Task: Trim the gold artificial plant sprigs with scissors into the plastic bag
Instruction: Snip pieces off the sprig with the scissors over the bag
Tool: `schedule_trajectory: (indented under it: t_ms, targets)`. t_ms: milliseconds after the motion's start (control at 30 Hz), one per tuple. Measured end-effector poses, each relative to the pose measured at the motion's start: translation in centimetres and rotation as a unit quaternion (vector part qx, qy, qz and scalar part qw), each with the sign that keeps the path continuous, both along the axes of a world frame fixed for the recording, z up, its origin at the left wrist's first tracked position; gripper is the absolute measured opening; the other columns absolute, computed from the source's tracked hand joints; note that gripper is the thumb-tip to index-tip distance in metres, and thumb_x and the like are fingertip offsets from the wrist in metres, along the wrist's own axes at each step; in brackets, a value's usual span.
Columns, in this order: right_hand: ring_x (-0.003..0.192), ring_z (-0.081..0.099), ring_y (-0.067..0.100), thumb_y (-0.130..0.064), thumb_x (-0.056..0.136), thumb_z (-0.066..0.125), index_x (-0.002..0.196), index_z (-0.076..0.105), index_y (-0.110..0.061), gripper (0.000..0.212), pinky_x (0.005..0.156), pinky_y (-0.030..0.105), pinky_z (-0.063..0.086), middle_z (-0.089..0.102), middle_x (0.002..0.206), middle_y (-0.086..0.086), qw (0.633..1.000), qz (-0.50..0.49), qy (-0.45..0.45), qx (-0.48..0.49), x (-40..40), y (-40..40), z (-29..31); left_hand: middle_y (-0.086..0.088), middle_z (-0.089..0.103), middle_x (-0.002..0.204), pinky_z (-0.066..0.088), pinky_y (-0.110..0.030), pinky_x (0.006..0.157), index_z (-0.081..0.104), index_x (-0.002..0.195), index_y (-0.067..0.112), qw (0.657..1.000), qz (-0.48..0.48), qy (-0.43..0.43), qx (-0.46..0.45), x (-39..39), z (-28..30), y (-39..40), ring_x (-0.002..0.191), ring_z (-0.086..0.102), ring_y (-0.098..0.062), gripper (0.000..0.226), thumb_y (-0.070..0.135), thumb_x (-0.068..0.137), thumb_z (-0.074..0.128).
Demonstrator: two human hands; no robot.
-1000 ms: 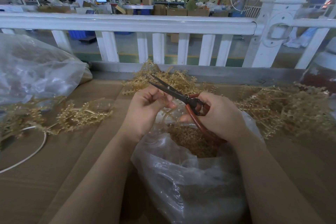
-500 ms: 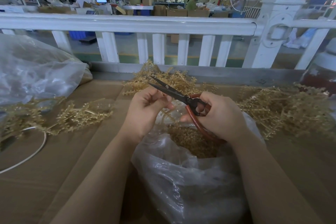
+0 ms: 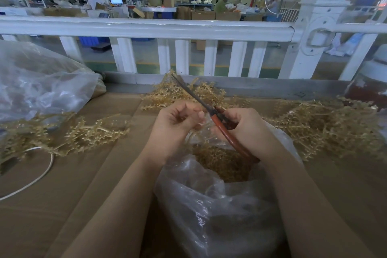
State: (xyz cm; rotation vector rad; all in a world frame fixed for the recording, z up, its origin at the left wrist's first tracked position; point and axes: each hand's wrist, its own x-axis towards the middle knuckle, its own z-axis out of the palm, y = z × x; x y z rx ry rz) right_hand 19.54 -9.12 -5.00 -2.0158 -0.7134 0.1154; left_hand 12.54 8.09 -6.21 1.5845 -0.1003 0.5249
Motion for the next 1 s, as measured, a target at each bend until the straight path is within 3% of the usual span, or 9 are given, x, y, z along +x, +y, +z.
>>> schedule_trajectory:
  t_ms: [133, 233, 300, 400, 533, 600, 767, 867, 1000]
  targets:
    - [0.062, 0.071, 0.009, -0.018, 0.083, 0.082, 0.079, 0.073, -0.025, 0.012, 0.053, 0.016, 0.054, 0.075, 0.072, -0.008, 0.998, -0.026, 0.028, 0.04, 0.0, -0.1, -0.1, 0.01, 0.07, 0.109, 0.058, -0.028, 0.082, 0.054, 0.128, 0.026, 0.997, 0.052, 0.055, 0.03, -0.1, -0.2, 1.0, 0.095, 0.069, -0.012, 0.07, 0.035, 0.066, 0.086]
    - [0.068, 0.072, 0.017, -0.017, 0.084, 0.081, 0.076, 0.074, -0.021, 0.011, 0.07, 0.027, 0.061, 0.075, 0.075, 0.0, 0.99, -0.046, 0.05, 0.121, -0.1, -0.5, 0.1, 0.007, 0.072, 0.108, 0.056, -0.025, 0.079, 0.051, 0.129, 0.029, 0.99, 0.014, 0.133, 0.038, -0.1, -0.6, 1.9, 0.097, 0.07, -0.009, 0.088, 0.046, 0.055, 0.094]
    - [0.062, 0.07, 0.012, -0.015, 0.084, 0.08, 0.075, 0.073, -0.021, 0.013, 0.066, 0.022, 0.058, 0.075, 0.073, 0.0, 0.983, -0.046, 0.063, 0.165, -0.2, -0.8, 0.4, 0.003, 0.075, 0.102, 0.057, -0.033, 0.082, 0.06, 0.12, 0.024, 0.981, -0.048, 0.182, 0.039, 0.0, -0.9, 1.8, 0.095, 0.072, -0.015, 0.084, 0.046, 0.048, 0.096]
    - [0.047, 0.058, -0.002, -0.012, 0.086, 0.078, 0.077, 0.072, -0.019, 0.014, 0.049, 0.008, 0.044, 0.072, 0.066, -0.001, 0.978, -0.038, 0.084, 0.187, -0.5, -0.7, 0.8, -0.011, 0.075, 0.098, 0.055, -0.048, 0.095, 0.076, 0.099, 0.015, 0.983, -0.095, 0.157, -0.009, 0.2, -1.1, 1.3, 0.092, 0.071, -0.027, 0.052, 0.029, 0.054, 0.096]
    - [0.044, 0.056, -0.001, -0.014, 0.088, 0.077, 0.078, 0.07, -0.016, 0.012, 0.046, 0.008, 0.042, 0.071, 0.065, 0.0, 0.976, -0.036, 0.098, 0.193, -0.7, -0.6, 0.9, -0.003, 0.076, 0.087, 0.054, -0.021, 0.077, 0.08, 0.081, 0.021, 0.989, -0.115, 0.088, -0.021, 0.0, -0.6, 0.7, 0.082, 0.071, -0.012, 0.017, 0.021, 0.065, 0.085]
    - [0.043, 0.055, -0.001, -0.013, 0.088, 0.076, 0.078, 0.07, -0.016, 0.012, 0.046, 0.008, 0.041, 0.07, 0.064, -0.001, 0.976, -0.035, 0.095, 0.19, -0.6, -0.5, 0.9, 0.002, 0.074, 0.08, 0.052, -0.016, 0.074, 0.077, 0.076, 0.022, 0.99, -0.12, 0.067, -0.018, -0.1, -0.2, 0.4, 0.079, 0.069, -0.009, 0.008, 0.018, 0.07, 0.081]
    - [0.044, 0.055, -0.004, -0.011, 0.087, 0.077, 0.078, 0.07, -0.015, 0.012, 0.047, 0.006, 0.041, 0.068, 0.061, -0.006, 0.98, -0.038, 0.088, 0.176, -0.2, -0.2, 0.6, -0.015, 0.073, 0.081, 0.059, -0.039, 0.077, 0.067, 0.084, 0.003, 0.989, -0.121, 0.065, -0.05, -0.1, 0.0, -0.1, 0.078, 0.071, -0.026, 0.008, 0.005, 0.081, 0.075]
    - [0.052, 0.06, -0.002, -0.011, 0.086, 0.078, 0.077, 0.07, -0.018, 0.014, 0.057, 0.011, 0.048, 0.069, 0.065, -0.006, 0.98, -0.041, 0.085, 0.178, 0.0, -0.1, 0.4, -0.016, 0.072, 0.078, 0.059, -0.031, 0.065, 0.062, 0.085, 0.001, 0.983, -0.124, 0.095, -0.1, -0.1, 0.0, -0.6, 0.07, 0.073, -0.027, 0.012, 0.003, 0.078, 0.072]
    - [0.066, 0.067, 0.006, -0.013, 0.086, 0.079, 0.078, 0.071, -0.019, 0.012, 0.074, 0.023, 0.058, 0.072, 0.07, -0.008, 0.983, -0.05, 0.067, 0.163, 0.1, -0.1, -0.1, -0.012, 0.072, 0.074, 0.057, -0.026, 0.064, 0.067, 0.079, 0.006, 0.97, -0.162, 0.123, -0.133, -0.2, 0.2, -0.7, 0.066, 0.071, -0.02, 0.016, 0.002, 0.067, 0.077]
